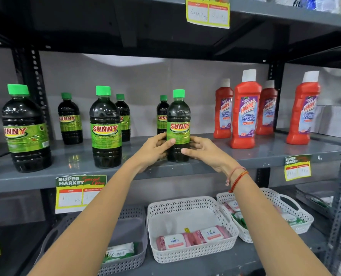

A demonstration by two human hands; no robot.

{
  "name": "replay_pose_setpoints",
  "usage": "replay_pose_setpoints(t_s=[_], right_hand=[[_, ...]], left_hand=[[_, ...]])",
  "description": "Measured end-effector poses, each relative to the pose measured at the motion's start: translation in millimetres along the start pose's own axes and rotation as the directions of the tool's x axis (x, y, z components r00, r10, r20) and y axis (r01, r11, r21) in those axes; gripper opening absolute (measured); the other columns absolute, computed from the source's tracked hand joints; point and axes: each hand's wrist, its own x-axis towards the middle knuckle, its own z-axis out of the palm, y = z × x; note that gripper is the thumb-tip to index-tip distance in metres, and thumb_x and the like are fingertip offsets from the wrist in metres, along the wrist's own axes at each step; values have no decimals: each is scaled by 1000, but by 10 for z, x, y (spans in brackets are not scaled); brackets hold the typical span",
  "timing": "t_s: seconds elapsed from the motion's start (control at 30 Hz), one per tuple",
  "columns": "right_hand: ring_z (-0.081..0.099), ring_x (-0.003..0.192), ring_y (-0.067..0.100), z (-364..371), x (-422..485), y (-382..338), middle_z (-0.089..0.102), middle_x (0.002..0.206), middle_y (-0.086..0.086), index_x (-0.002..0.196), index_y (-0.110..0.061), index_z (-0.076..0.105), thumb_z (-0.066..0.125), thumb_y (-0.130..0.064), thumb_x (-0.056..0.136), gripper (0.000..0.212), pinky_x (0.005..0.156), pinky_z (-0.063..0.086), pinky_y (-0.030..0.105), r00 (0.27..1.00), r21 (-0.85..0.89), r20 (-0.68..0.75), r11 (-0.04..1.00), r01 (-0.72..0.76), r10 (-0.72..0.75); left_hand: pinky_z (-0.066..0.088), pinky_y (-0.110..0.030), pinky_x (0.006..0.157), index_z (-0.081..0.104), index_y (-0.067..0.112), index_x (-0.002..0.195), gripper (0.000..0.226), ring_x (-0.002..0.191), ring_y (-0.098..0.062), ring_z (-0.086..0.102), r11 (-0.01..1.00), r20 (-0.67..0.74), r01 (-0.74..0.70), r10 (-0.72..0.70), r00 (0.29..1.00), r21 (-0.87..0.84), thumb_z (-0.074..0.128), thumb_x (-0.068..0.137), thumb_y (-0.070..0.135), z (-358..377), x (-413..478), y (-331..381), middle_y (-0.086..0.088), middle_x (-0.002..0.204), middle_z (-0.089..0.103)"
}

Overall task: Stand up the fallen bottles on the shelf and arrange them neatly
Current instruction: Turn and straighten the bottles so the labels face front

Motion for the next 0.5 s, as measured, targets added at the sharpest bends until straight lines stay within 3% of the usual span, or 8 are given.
replay_pose_setpoints(t_s=[0.1,0.2,0.33,0.5], right_hand=[[52,124,18,7,12,9,59,130,9,133,-11,49,64,-5,86,50,105,44,33,1000,-5,-8,1000,12,-12],[53,124,17,6,16,24,59,130,8,134,-10,49,64,-6,86,50,106,42,34,1000,-5,-13,1000,18,-18],[53,124,18,-11,13,48,58,132,10,135,-9,47,65,-8,86,52,106,43,35,999,-13,-18,1000,26,-26],[52,125,21,-54,8,56,57,133,13,136,-8,45,62,-6,87,52,104,45,35,1000,-4,-10,1000,14,-15]], left_hand=[[50,-7,67,49,20,127,34,88,12,61,1000,34,4,-4,999,-13,49,93,20,-7,4,-12,16,106,61],[50,-8,71,50,25,123,33,95,8,60,1000,52,8,-7,999,-10,52,91,14,-38,15,-49,15,109,62],[51,-11,80,48,18,130,41,104,2,57,1000,69,-4,4,998,-11,53,90,10,-50,34,-75,12,113,61],[52,-14,79,46,16,131,42,105,-1,58,1000,77,-6,8,997,-28,53,90,9,-36,60,-79,5,117,60]])
